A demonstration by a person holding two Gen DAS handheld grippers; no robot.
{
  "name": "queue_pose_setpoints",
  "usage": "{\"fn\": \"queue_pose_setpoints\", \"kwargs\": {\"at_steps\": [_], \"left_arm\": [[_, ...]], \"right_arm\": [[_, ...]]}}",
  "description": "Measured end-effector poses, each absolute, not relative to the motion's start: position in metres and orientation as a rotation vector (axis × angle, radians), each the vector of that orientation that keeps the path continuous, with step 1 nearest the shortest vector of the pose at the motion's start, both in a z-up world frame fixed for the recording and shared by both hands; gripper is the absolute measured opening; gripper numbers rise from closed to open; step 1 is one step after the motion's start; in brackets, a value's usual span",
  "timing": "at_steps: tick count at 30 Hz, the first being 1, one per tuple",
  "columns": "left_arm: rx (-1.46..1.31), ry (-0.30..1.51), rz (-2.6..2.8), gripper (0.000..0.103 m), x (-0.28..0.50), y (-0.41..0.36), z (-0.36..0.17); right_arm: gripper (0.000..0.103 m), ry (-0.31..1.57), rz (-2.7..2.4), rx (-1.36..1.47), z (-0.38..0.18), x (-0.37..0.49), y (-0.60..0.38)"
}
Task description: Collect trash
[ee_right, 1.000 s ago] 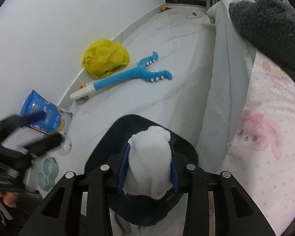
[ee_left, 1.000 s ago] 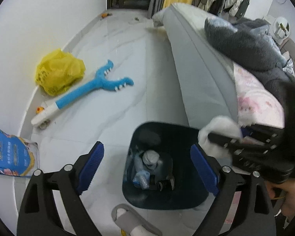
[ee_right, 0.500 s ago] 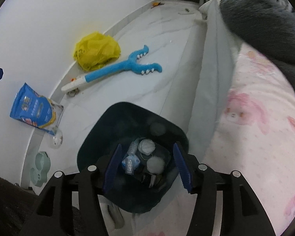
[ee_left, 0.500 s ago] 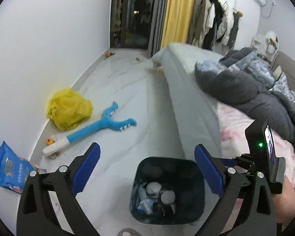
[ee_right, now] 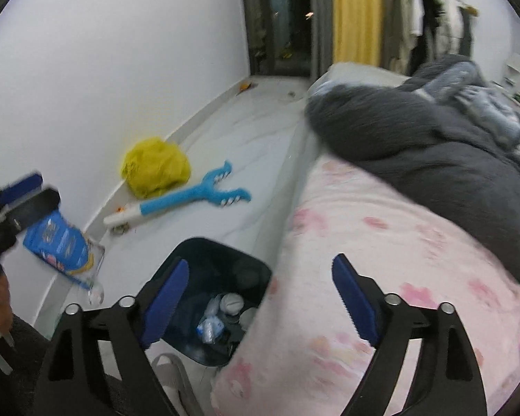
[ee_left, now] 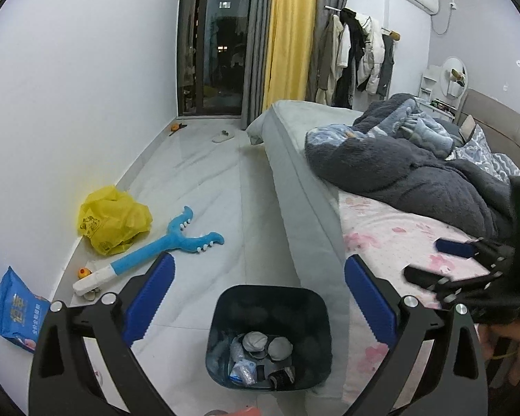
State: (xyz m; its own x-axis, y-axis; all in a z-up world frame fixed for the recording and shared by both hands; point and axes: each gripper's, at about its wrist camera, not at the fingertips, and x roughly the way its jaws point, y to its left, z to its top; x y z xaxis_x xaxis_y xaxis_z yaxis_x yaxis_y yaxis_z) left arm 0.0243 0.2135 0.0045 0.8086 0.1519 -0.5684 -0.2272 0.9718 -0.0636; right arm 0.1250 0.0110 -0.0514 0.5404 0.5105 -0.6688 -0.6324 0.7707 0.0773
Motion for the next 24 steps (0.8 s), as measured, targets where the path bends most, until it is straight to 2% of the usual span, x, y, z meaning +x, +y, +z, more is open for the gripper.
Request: {"fn": "queue_pose_setpoints", "kwargs": {"at_steps": [8, 24], "left_arm": [[-0.099, 0.562, 0.159, 0.100, 0.006, 0.174, 0.006], [-0.121, 0.529, 0.090, 0.100, -0.032, 0.123, 0.001]], "right_arm": [[0.099, 0.611, 0.579, -0.109, -0.030, 0.101, -0.076], [0.100, 0.494, 0.455, -0.138, 0.004, 0.015, -0.219]]}}
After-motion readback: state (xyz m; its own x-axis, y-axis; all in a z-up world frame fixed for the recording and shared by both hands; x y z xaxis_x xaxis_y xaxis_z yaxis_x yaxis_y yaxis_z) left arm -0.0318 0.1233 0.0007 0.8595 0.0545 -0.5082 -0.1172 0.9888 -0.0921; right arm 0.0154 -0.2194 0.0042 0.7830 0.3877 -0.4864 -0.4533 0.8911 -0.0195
